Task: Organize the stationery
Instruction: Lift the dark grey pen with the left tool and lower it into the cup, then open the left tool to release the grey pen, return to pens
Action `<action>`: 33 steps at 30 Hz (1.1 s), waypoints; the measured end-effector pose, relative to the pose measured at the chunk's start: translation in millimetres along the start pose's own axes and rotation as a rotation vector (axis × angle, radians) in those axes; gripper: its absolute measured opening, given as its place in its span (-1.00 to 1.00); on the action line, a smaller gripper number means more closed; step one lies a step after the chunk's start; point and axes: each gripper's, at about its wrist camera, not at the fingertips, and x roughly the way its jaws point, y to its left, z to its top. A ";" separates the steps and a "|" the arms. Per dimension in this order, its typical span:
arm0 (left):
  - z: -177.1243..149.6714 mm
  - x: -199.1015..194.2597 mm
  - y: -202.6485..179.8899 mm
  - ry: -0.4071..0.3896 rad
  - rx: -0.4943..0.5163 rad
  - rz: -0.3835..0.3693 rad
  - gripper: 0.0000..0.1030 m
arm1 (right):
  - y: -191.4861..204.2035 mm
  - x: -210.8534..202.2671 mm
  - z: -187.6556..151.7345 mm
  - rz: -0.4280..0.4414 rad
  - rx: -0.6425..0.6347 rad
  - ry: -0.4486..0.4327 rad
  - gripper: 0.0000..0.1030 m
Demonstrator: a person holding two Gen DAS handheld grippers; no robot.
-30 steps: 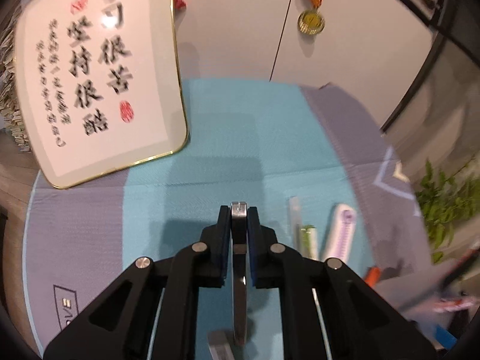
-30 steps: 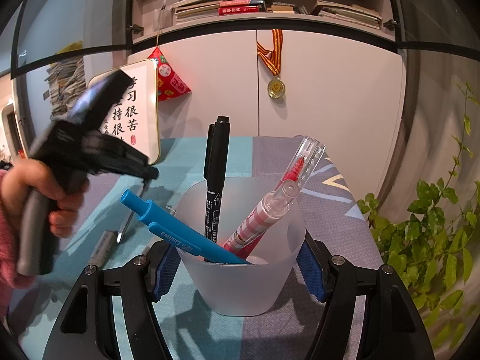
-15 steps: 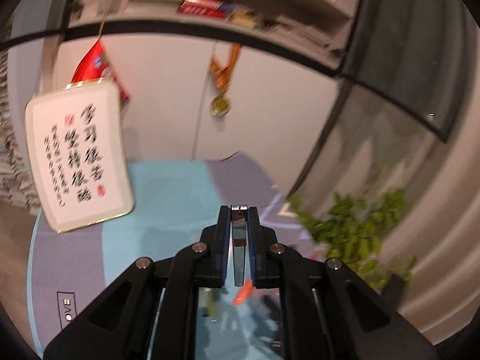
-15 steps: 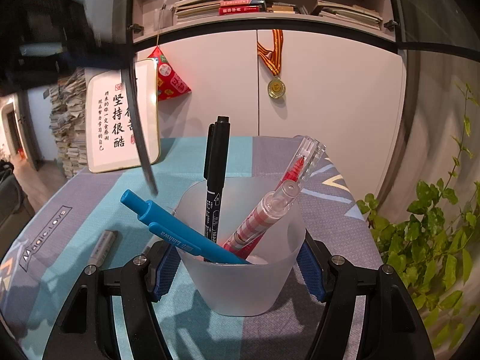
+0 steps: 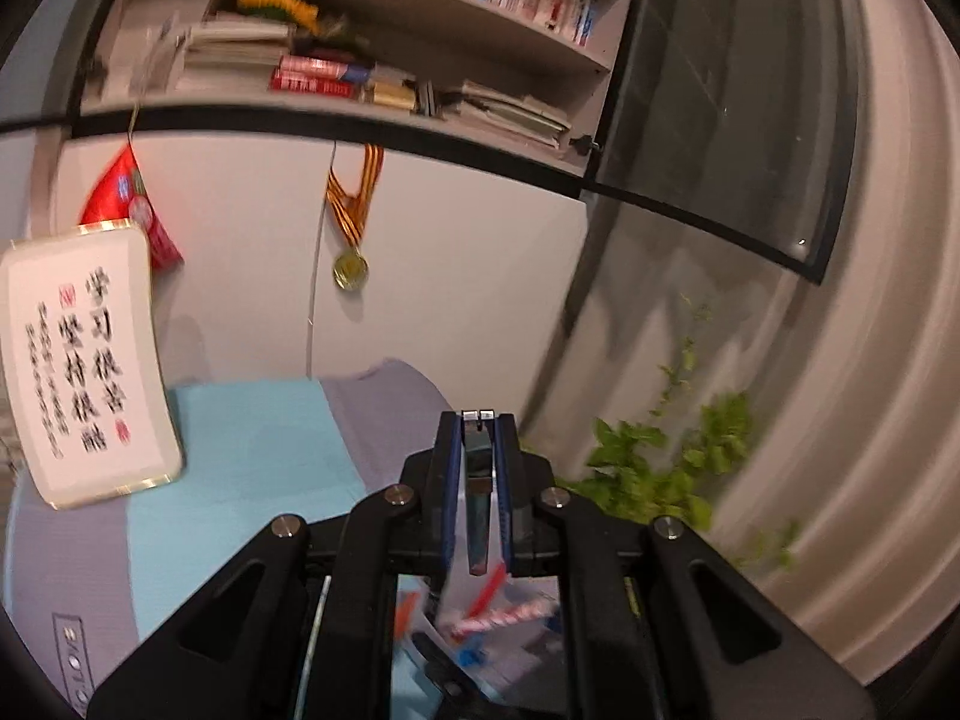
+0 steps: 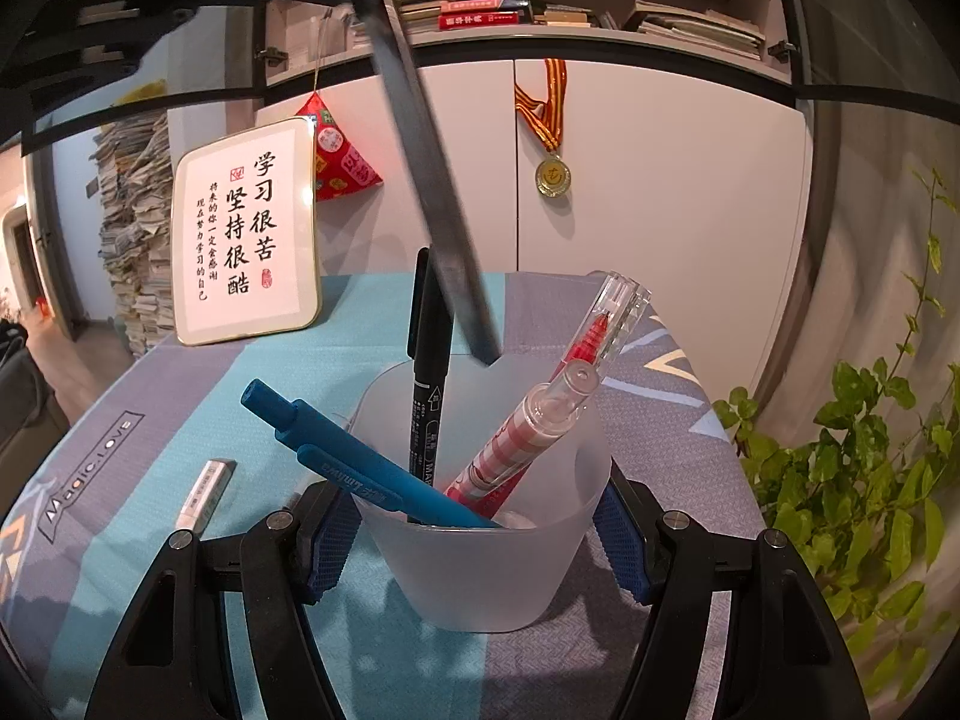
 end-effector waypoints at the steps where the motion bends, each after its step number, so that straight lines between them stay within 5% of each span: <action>1: -1.8 3.9 -0.8 0.008 0.008 -0.005 -0.83 | 0.0 0.0 0.0 0.000 0.000 0.000 0.38; 19: -29.8 50.7 7.8 0.165 0.039 0.016 -0.83 | 0.5 0.0 0.2 -0.001 -0.002 0.001 0.38; 21: -28.5 49.8 9.5 0.175 0.040 0.016 -0.78 | -0.7 0.5 0.3 -0.001 -0.001 0.000 0.38; 23: -27.2 45.9 11.2 0.176 0.034 0.015 -0.47 | -0.5 0.5 0.3 0.000 -0.001 0.001 0.38; 26: -20.5 29.0 19.9 0.140 0.005 0.009 -0.37 | -0.2 0.7 0.4 -0.001 -0.002 0.001 0.38; 33: -20.4 8.6 71.8 0.120 -0.065 0.153 -0.37 | -0.4 0.3 0.4 -0.001 -0.002 0.001 0.38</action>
